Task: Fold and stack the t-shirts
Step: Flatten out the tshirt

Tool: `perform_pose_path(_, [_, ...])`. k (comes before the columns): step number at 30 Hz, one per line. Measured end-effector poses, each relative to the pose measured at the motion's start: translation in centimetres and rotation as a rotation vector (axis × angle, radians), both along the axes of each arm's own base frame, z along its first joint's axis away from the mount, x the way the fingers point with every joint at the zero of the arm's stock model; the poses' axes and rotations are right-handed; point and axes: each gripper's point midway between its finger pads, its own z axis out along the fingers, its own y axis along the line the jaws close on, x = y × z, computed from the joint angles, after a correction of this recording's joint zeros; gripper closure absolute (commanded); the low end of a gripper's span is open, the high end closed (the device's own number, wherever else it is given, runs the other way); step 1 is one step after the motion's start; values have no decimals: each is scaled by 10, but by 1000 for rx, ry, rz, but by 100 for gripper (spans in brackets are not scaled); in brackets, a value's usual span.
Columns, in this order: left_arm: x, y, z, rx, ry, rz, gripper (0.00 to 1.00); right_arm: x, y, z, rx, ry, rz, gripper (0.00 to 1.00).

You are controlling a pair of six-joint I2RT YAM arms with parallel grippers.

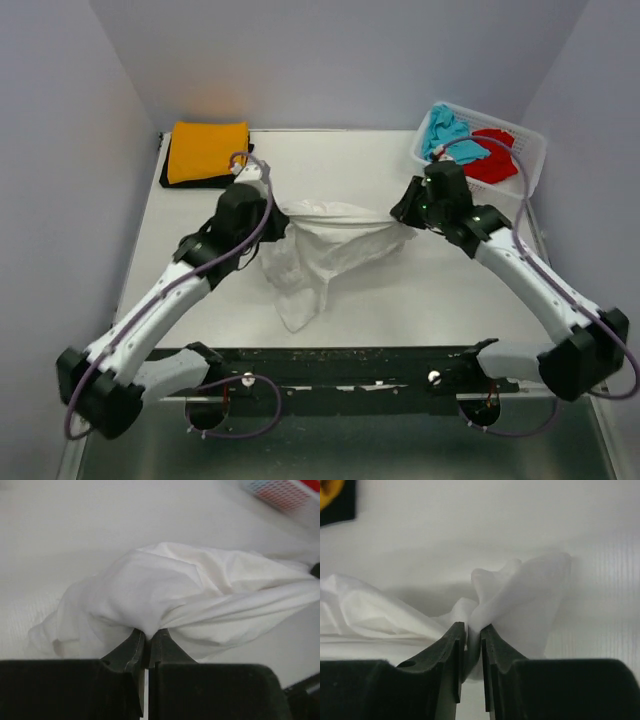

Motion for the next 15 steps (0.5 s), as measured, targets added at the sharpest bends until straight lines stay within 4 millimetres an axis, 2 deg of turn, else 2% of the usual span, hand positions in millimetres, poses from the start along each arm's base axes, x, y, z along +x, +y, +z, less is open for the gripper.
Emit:
perform_pose_path(1, [21,-1,-16,49,49,41,84,12,-3,-27,-53,60,-36,67])
perform_pose_path(2, [44,-1,-40,109,112,86,68,30,-7,-76,-149,167,-93,49])
perform_pose_path(3, [57,0,-53,144,148,109,54,32,-8,-81,-159,180,-99,34])
perform_pose_path(4, [77,1,-79,210,215,139,31,39,-12,-112,-218,250,-130,22])
perform_pose_path(5, [91,0,-98,249,266,163,2,44,-16,-136,-264,303,-160,16])
perform_pose_path(7, [113,1,-122,322,324,180,1,56,-25,-171,-350,367,-208,5])
perform_pose_path(8, [119,0,-128,333,340,186,2,58,-27,-179,-372,378,-224,0])
perform_pose_path(9, [125,-1,-130,343,344,186,1,61,-31,-183,-389,381,-243,0])
perform_pose_path(11, [132,-5,-125,342,333,185,1,66,-37,-178,-404,355,-272,0])
perform_pose_path(15, [131,-5,-102,311,287,184,1,78,-42,-135,-355,205,-322,0])
